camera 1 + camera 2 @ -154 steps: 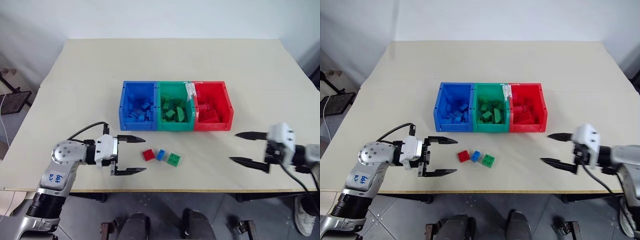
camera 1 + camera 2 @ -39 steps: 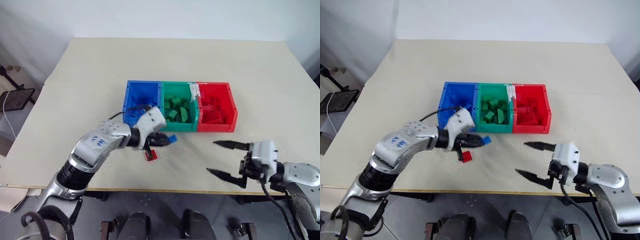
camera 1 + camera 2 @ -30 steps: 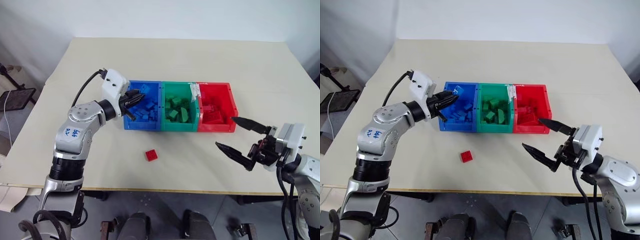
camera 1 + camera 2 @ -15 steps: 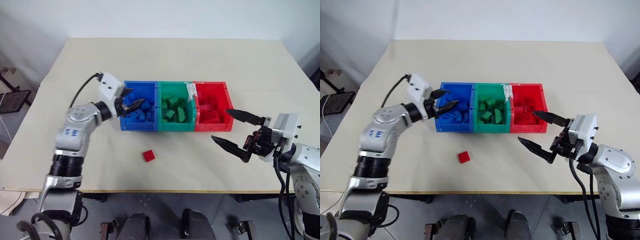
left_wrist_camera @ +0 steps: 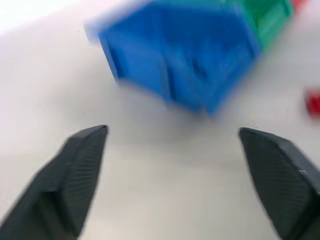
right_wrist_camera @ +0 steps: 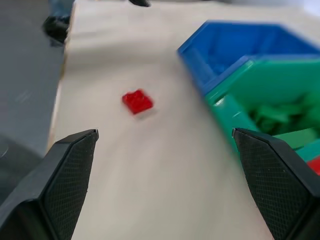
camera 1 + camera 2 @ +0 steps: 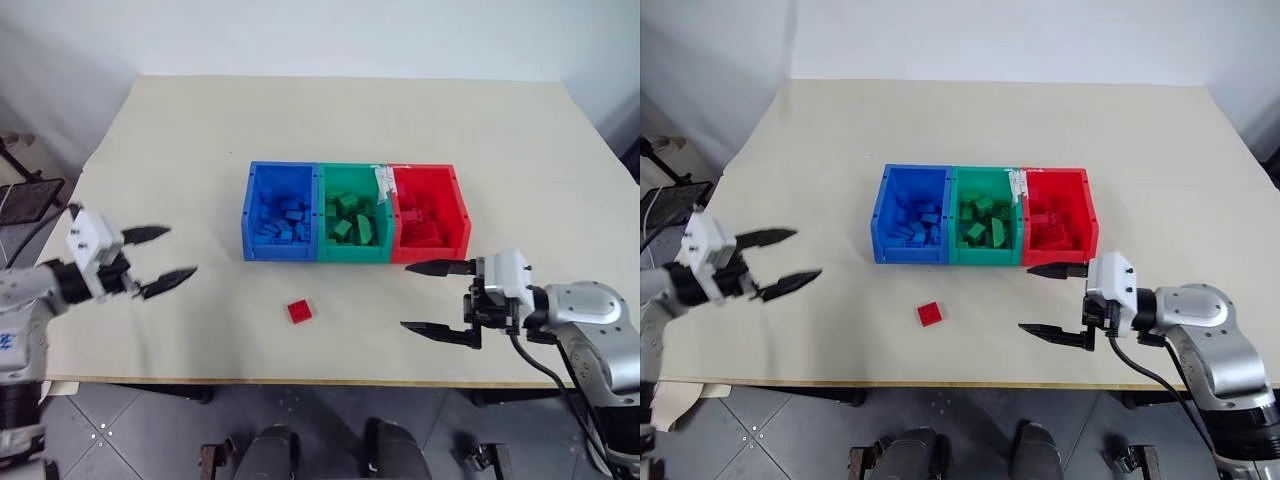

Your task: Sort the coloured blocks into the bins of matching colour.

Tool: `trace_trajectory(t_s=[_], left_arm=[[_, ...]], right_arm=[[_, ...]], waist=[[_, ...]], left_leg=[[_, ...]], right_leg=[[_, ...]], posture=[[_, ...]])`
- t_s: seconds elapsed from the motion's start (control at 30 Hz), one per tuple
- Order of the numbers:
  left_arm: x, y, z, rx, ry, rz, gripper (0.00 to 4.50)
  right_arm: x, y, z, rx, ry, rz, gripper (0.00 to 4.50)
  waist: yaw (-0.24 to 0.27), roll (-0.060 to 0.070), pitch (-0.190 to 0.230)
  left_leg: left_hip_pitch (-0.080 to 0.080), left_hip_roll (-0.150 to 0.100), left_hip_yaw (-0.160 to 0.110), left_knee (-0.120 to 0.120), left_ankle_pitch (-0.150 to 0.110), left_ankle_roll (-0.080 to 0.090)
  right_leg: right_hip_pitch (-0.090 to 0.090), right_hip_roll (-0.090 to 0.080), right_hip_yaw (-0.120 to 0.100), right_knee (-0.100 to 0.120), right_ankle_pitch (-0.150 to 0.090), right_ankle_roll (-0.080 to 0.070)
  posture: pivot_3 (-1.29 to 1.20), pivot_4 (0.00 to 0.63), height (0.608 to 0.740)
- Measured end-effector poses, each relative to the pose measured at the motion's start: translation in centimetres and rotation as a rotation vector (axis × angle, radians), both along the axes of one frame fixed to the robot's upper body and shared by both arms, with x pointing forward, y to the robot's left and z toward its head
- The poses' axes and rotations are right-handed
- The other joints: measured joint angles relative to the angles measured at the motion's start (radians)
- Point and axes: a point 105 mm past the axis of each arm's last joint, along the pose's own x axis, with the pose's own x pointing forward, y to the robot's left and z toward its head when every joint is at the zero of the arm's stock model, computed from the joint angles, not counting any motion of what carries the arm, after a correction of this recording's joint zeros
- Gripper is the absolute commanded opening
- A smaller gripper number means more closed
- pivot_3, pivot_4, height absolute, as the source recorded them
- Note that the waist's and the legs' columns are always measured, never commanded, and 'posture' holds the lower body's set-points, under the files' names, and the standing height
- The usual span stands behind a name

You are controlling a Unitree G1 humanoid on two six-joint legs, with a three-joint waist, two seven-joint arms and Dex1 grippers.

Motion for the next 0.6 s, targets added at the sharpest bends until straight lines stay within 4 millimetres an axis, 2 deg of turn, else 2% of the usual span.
trace_trajectory(t_s=[0.07, 0.13, 0.23, 0.3, 0.37, 0.6], left_arm=[[-0.9, 0.1, -1.2, 0.02, 0.041, -0.026, 4.47], [-1.4, -0.8, -1.4, 0.022, 0.051, -0.064, 4.47], [-2.0, -4.1, -1.0, 0.042, 0.059, -0.168, 4.47], [-2.9, -7.2, -1.7, 0.073, 0.11, -0.279, 4.47], [-3.3, -9.5, -2.5, 0.084, 0.156, -0.324, 4.47], [-0.9, -15.3, -3.2, 0.057, 0.246, -0.21, 4.47]], right_arm=[[0.0, 0.5, -0.2, 0.005, 0.004, 0.014, 4.5], [0.1, 0.5, -0.2, 0.004, 0.002, 0.014, 4.5], [0.1, 0.3, -0.2, 0.005, -0.002, 0.014, 4.5], [-0.2, -0.2, -0.4, -0.007, 0.009, 0.003, 4.5], [-0.5, -0.8, -0.7, -0.013, 0.025, -0.013, 4.5], [-1.6, -2.2, -2.0, -0.05, 0.061, -0.068, 4.5]], waist=[[0.005, 0.0, 0.0], [0.011, -0.001, 0.0], [0.012, -0.001, 0.0], [0.009, -0.001, 0.0], [0.006, -0.001, 0.0], [0.012, -0.001, 0.0]], left_leg=[[0.0, 0.0, 0.0, 0.001, 0.0, 0.0], [-0.001, 0.0, -0.002, 0.002, 0.0, 0.0], [-0.001, -0.001, -0.003, 0.002, -0.001, 0.001], [0.0, -0.001, -0.002, 0.001, -0.001, 0.001], [0.0, 0.0, -0.002, 0.001, -0.001, 0.001], [0.0, -0.001, -0.001, 0.002, -0.001, 0.001]], right_leg=[[0.0, 0.0, 0.0, 0.0, 0.0, 0.0], [0.001, -0.001, -0.001, 0.0, 0.0, 0.0], [0.002, -0.001, 0.0, 0.0, 0.0, 0.0], [0.002, -0.001, 0.0, 0.0, 0.0, 0.0], [0.001, 0.0, 0.0, 0.0, 0.0, 0.0], [0.001, 0.0, 0.001, 0.001, 0.0, 0.0]], posture=[[0.0, 0.15, 0.74], [0.0, 0.15, 0.74], [0.0, 0.15, 0.74], [0.0, 0.15, 0.74], [0.0, 0.15, 0.74], [0.0, 0.15, 0.74]])
